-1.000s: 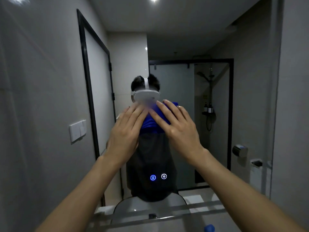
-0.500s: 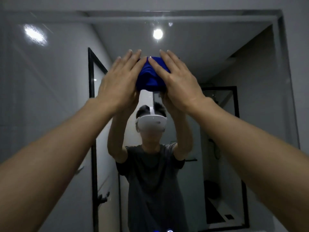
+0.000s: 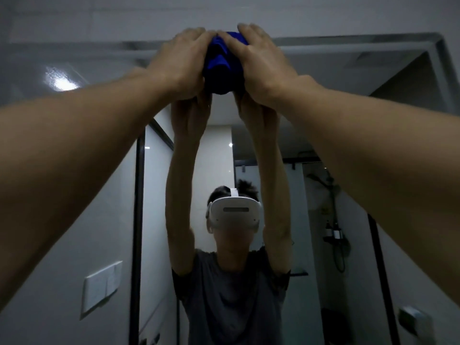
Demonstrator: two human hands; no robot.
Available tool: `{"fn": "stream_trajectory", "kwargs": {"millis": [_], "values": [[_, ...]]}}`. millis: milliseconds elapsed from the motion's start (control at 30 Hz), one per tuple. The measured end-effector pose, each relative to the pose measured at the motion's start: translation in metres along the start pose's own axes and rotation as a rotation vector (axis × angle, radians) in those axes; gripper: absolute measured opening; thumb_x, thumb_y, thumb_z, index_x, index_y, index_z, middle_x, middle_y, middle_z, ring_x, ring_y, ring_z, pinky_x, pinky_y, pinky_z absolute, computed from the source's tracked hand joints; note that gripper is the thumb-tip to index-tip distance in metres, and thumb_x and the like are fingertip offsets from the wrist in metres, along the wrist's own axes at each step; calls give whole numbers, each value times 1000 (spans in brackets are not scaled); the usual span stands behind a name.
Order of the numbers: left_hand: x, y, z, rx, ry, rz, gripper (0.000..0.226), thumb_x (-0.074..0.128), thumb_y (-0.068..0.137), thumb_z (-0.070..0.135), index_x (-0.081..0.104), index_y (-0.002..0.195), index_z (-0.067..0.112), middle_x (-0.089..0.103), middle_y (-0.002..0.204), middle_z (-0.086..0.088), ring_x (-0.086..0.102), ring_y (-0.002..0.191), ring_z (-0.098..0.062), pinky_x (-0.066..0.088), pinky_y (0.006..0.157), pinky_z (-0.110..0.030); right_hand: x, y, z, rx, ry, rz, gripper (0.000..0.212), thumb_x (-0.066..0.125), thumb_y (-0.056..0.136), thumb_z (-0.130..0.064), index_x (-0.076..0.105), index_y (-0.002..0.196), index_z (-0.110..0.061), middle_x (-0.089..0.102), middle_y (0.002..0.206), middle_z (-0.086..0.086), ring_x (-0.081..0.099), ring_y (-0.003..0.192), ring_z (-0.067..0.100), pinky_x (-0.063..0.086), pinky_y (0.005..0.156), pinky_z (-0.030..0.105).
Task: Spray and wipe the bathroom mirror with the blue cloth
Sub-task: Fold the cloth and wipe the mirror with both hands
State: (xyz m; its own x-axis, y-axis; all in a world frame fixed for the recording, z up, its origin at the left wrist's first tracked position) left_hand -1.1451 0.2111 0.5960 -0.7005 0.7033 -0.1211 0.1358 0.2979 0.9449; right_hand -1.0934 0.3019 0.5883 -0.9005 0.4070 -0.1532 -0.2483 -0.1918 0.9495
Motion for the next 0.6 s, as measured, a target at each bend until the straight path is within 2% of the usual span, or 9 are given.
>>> {"fn": "stream_trajectory", "kwargs": {"millis": [200, 333, 500, 600], "values": [[-2, 17, -12, -55, -53, 21, 65, 66, 87, 4, 37, 144, 12, 45, 143, -17, 48, 128, -36, 39, 106, -42, 0, 20, 3, 15, 43, 53, 80, 64, 95, -26, 15, 158, -23, 18, 162, 14, 13, 150, 34, 14, 124, 44], [-1, 15, -13, -24, -68, 31, 65, 67, 87, 8, 36, 144, 11, 42, 145, -17, 44, 130, -34, 38, 107, -42, 4, 23, 4, 34, 109, 24, 71, 48, 98, -32, 11, 159, -23, 8, 165, 15, 2, 152, 34, 8, 125, 47], [-1, 6, -32, -12, -55, 22, 72, 67, 87, 12, 31, 149, 10, 38, 148, -17, 39, 136, -34, 36, 113, -46, 13, 26, -16, 47, 153, -16, 71, 35, 101, -55, 7, 159, -25, 0, 167, 12, -6, 153, 31, 0, 124, 48], [-4, -3, -51, -13, -43, 6, 73, 65, 89, 14, 27, 152, 9, 33, 154, -18, 32, 143, -34, 31, 117, -49, 18, 31, -34, 47, 194, -14, 63, 25, 104, -53, 8, 159, -27, 0, 167, 10, -6, 153, 29, -2, 124, 48]]}}
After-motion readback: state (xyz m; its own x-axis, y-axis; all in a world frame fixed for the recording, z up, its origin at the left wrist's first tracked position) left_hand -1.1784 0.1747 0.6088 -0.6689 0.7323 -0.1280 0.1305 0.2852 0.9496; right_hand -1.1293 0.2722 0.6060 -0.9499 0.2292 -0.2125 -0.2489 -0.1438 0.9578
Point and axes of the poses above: each hand's wrist, its own y-axis towards the middle knuckle, its own x-axis out of the palm, z = x × y, the point moved 9 cm from there along y, towards the middle knuckle
